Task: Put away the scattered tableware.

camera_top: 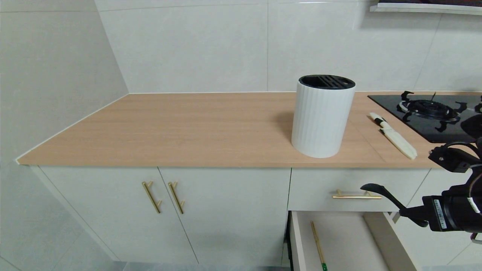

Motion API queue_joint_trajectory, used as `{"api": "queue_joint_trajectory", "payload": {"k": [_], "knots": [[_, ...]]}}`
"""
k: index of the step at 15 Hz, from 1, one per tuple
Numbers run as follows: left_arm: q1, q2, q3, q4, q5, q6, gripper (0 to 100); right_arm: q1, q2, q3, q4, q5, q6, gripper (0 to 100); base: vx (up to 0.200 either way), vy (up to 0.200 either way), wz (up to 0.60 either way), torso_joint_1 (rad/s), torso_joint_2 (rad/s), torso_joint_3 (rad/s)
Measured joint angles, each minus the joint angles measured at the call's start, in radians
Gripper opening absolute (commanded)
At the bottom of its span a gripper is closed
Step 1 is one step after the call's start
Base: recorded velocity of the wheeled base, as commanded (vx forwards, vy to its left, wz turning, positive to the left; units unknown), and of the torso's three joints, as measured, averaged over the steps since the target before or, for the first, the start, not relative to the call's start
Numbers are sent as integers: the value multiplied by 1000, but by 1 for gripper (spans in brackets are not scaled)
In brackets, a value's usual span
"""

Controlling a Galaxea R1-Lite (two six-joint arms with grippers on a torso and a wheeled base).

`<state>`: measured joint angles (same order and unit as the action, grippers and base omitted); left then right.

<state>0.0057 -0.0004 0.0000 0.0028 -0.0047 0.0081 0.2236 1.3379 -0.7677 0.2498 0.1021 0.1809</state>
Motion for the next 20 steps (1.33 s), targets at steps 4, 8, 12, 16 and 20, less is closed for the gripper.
{"api": "queue_joint_trajectory", "payload": {"k": [4, 8, 12, 16, 20], "knots": [[0, 0, 0, 0, 0, 0, 100, 0, 20, 2, 1, -1, 0, 0, 0, 0, 0, -183, 480, 292], [0, 0, 0, 0, 0, 0, 100, 0, 46, 2, 1, -2, 0, 0, 0, 0, 0, -167, 465, 293], [0, 0, 0, 0, 0, 0, 100, 0, 68, 3, 1, -5, 0, 0, 0, 0, 0, -141, 460, 309], [0, 0, 0, 0, 0, 0, 100, 0, 84, 3, 3, -6, 0, 0, 0, 0, 0, -82, 373, 284], [0, 0, 0, 0, 0, 0, 100, 0, 93, 3, 2, -6, 0, 0, 0, 0, 0, -16, 58, 49]]}}
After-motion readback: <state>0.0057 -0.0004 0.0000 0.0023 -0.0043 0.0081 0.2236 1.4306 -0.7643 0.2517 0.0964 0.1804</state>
